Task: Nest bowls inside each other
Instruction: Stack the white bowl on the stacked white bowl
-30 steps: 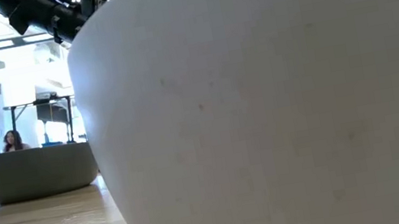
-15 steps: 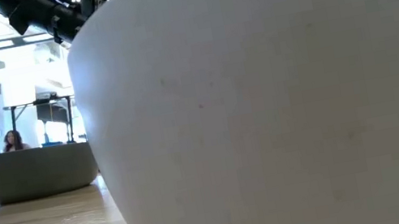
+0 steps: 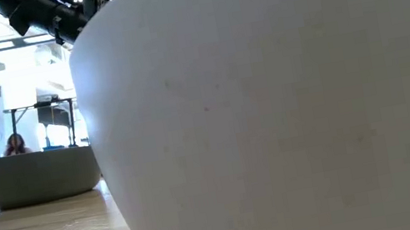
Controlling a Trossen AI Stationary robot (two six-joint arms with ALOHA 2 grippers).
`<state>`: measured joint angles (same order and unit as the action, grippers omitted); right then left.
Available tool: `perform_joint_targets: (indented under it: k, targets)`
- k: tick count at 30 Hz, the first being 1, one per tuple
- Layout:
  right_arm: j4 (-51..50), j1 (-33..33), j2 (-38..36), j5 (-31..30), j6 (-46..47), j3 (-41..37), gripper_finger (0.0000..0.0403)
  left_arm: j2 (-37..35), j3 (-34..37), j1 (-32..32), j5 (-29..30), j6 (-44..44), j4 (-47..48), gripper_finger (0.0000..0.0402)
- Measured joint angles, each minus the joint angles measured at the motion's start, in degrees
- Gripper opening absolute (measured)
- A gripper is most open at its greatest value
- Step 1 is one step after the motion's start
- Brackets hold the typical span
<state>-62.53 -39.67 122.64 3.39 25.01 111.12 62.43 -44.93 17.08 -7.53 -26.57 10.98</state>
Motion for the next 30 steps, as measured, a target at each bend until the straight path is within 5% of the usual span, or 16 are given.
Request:
perform_joint_targets:
  k: [21,25,30]
  targets:
    - [-0.99,0.67,-1.70,-6.41,-1.70,2.55,0.0119,0.00,0.00,0.02,0.00,0.11,0.00,0.0000]
    - [-0.35,0.65,-2.07,-6.46,-2.19,2.52,0.0111,0.00,0.00,0.00,0.00,0.10,0.00,0.0000]
    - [-0.09,1.00,-1.83,-6.04,-3.25,2.50,0.0050,0.00,0.00,0.02,0.00,0.06,0.00,0.0000]
